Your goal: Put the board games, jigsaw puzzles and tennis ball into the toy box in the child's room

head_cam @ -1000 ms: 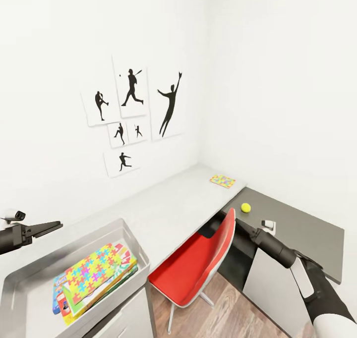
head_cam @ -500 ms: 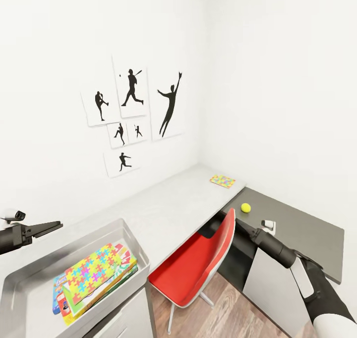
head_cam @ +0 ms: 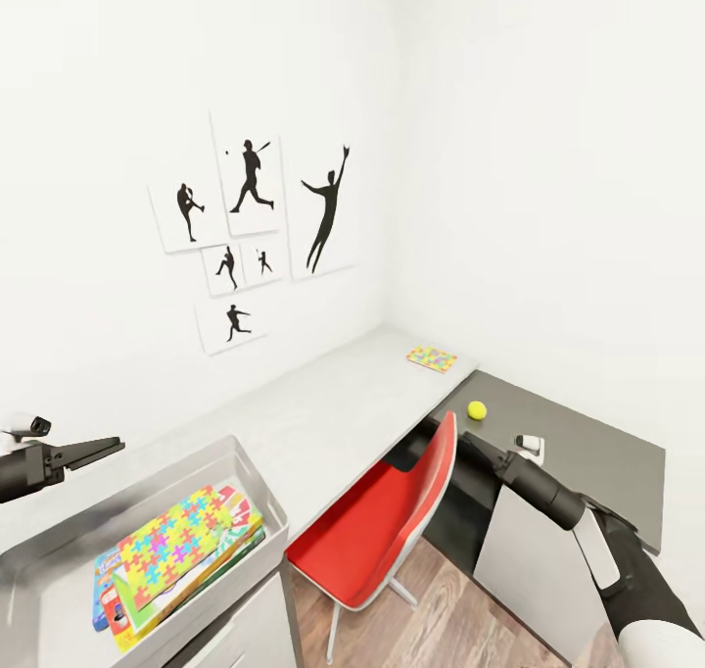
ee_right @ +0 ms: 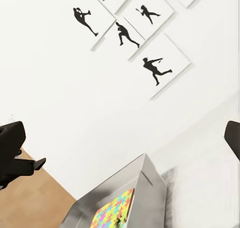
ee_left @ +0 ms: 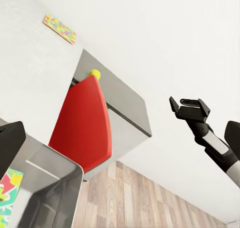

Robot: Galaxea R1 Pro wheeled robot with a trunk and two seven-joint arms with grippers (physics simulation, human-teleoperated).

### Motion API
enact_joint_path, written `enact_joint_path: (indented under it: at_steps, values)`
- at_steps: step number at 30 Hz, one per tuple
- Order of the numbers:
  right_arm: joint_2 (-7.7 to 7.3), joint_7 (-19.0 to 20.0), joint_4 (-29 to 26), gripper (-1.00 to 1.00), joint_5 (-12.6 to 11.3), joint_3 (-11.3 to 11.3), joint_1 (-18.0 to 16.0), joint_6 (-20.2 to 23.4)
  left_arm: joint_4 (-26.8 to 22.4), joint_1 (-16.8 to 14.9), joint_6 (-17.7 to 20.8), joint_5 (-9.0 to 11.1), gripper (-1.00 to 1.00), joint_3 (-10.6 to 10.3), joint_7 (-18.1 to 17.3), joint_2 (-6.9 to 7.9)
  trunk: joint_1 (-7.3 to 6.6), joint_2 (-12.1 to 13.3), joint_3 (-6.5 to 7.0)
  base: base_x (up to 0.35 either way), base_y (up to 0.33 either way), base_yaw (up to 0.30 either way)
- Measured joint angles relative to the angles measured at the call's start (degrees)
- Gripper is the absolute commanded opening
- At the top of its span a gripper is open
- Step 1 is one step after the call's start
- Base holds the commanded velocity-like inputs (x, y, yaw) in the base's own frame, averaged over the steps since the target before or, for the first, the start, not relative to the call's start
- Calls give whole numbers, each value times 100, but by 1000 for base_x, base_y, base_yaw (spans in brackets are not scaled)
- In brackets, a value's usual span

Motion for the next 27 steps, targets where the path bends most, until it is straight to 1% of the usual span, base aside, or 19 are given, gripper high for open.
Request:
enact_joint_path:
  at_steps: [18, 23, 27]
  values:
    - [0, 0, -1, 100, 0, 0, 0, 0, 0, -1, -23, -6, 100, 2, 0, -3, 0, -2, 118, 0, -5, -196]
    - [0, -3, -2, 100, 3, 0, -2, 1, 1, -1, -29, -12, 100, 0, 0, -7, 1, -4, 147, 0, -152, -165]
    - [1, -6, -2, 100, 4, 0, -3, 1, 1, -1, -33, -14, 100, 0, 1, -8, 1, -5, 160, 0, -244, -67]
